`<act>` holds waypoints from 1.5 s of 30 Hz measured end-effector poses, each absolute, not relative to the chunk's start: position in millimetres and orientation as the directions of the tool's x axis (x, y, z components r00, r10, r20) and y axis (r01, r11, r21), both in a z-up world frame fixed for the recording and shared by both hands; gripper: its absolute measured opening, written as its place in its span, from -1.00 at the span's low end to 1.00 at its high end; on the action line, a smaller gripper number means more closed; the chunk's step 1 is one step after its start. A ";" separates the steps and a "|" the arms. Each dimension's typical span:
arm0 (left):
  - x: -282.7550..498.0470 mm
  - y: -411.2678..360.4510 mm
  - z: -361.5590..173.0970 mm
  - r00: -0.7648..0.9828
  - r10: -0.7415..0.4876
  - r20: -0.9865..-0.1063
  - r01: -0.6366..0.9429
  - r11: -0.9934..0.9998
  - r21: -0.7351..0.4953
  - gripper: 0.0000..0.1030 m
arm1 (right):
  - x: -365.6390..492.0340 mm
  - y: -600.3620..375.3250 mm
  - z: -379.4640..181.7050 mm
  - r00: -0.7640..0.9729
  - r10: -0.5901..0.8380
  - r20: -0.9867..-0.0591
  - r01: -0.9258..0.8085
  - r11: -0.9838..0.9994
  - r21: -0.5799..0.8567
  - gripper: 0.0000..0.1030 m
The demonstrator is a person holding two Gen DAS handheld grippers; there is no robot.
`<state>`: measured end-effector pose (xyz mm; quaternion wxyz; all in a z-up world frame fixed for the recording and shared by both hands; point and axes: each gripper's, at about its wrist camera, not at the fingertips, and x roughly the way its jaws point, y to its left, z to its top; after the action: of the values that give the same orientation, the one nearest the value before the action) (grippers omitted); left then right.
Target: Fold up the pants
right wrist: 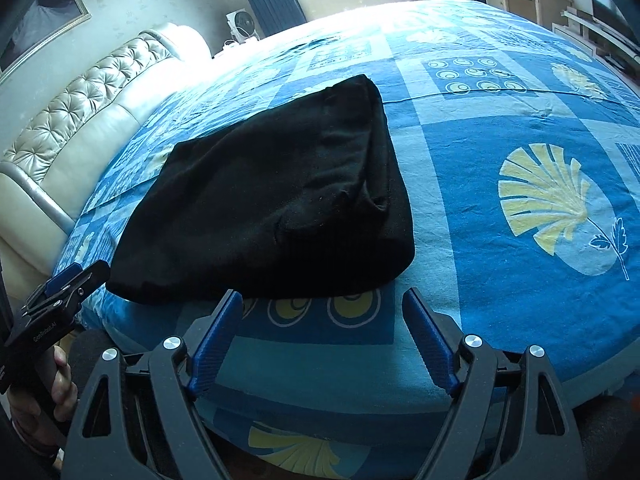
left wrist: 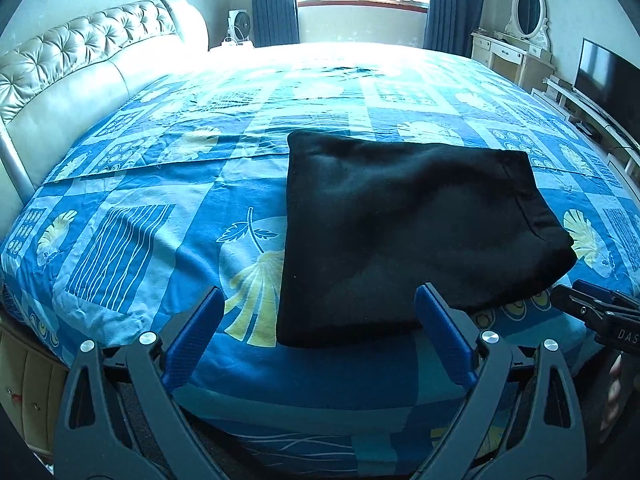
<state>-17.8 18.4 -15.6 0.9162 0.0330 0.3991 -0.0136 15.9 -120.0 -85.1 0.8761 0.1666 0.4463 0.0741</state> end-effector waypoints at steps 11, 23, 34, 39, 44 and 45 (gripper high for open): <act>-20.2 16.8 -11.8 0.689 0.012 -0.724 0.042 0.997 0.057 0.86 | 11.4 -119.6 -82.3 0.606 0.259 -0.752 0.019 0.940 0.339 0.57; -17.6 17.4 -13.7 0.677 0.028 -0.735 0.034 0.997 0.069 0.87 | 10.8 -113.0 -82.9 0.602 0.256 -0.756 0.004 0.946 0.323 0.57; -18.4 14.2 -15.4 0.668 0.001 -0.745 0.056 0.997 0.051 0.87 | 11.6 -110.5 -86.5 0.589 0.261 -0.765 0.002 0.946 0.325 0.58; -18.3 13.1 -16.9 0.655 -0.009 -0.756 0.063 0.997 0.043 0.87 | 11.9 -109.4 -87.9 0.586 0.262 -0.767 0.002 0.946 0.325 0.58; -19.3 13.1 -14.9 0.665 0.005 -0.747 0.055 0.997 0.056 0.87 | 11.0 -107.8 -88.9 0.581 0.265 -0.769 0.000 0.945 0.326 0.58; -19.6 13.1 -14.0 0.668 0.006 -0.744 0.056 0.997 0.058 0.86 | 10.9 -107.3 -88.9 0.581 0.265 -0.769 -0.001 0.946 0.325 0.58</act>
<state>-19.6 13.1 -14.0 0.9125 0.0379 0.4071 -0.0137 10.9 -107.3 -88.9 0.8770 0.1462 0.4513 0.0760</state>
